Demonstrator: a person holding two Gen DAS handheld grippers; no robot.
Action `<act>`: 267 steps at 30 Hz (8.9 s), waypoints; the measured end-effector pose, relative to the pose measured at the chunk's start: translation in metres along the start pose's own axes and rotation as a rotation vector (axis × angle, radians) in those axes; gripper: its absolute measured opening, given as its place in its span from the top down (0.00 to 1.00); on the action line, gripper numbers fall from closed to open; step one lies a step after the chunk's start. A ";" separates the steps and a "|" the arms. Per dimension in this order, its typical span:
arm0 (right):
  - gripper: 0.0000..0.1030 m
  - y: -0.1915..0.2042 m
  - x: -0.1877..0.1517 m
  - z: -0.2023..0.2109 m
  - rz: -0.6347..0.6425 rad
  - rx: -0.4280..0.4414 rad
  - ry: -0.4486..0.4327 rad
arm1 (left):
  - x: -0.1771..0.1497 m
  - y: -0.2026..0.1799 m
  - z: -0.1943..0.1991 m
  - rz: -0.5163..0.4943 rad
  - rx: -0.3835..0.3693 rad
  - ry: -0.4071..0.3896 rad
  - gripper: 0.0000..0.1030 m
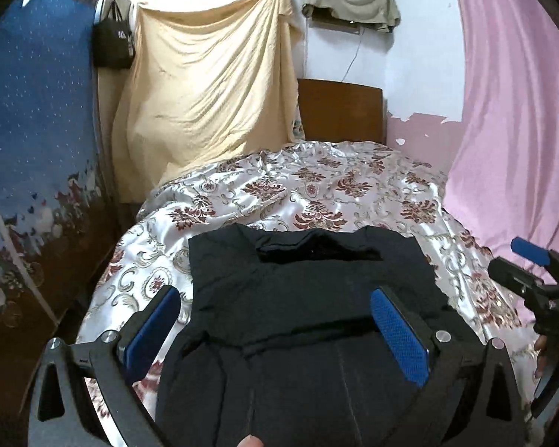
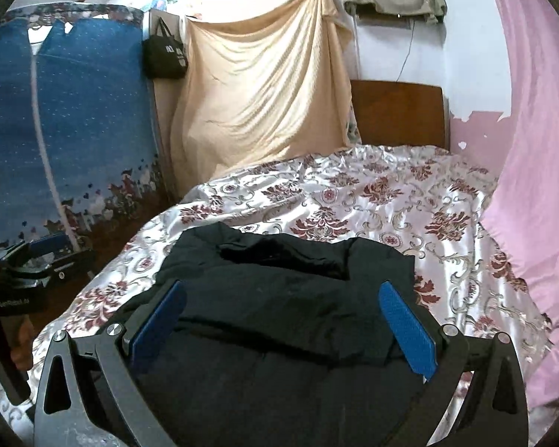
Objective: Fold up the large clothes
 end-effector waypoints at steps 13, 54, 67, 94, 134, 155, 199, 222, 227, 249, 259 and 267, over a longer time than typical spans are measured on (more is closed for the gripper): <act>0.01 0.033 -0.036 0.097 0.022 0.050 -0.037 | -0.053 0.025 0.092 -0.015 0.072 -0.023 0.00; 0.01 0.073 -0.182 0.169 0.099 -0.047 0.183 | -0.205 0.060 0.126 -0.152 0.026 0.121 0.00; 0.01 0.072 -0.213 0.153 0.143 -0.010 0.341 | -0.234 0.045 0.114 -0.356 -0.093 0.201 0.00; 0.01 0.003 -0.249 0.113 0.336 -0.079 0.853 | -0.253 0.036 0.069 -0.550 -0.013 0.347 0.00; 0.01 0.038 -0.242 0.100 0.596 0.053 0.749 | -0.243 0.047 0.082 -0.691 0.199 0.102 0.00; 0.62 0.038 -0.244 0.097 0.492 0.027 0.674 | -0.253 0.027 0.085 -0.769 0.106 0.078 0.60; 0.93 0.057 -0.210 0.193 0.241 0.031 0.393 | -0.206 0.056 0.172 -0.362 0.045 0.125 0.89; 0.93 0.040 -0.096 0.133 0.159 0.024 0.031 | -0.089 0.052 0.134 -0.232 0.077 0.010 0.89; 0.93 0.037 -0.084 0.120 0.145 0.007 0.011 | -0.072 0.051 0.117 -0.222 0.061 -0.024 0.90; 0.93 -0.036 0.015 -0.039 0.144 -0.129 0.071 | 0.038 0.036 -0.075 -0.218 0.028 0.005 0.94; 0.93 -0.075 0.060 -0.137 0.160 -0.173 0.133 | 0.073 0.028 -0.174 -0.158 0.062 0.050 0.95; 0.93 -0.106 0.052 -0.212 0.139 -0.216 0.242 | 0.055 0.018 -0.252 -0.107 0.080 0.171 0.94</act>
Point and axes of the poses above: each gripper's, at about its wrist camera, not at the fingertips, and z roughly against the way its jaws point, y to its left, x to its top, the point moved 6 cm from there along -z, roughly the way its jaws point, and after that the axes turned 11 degrees about x, right-handed, at the moved point
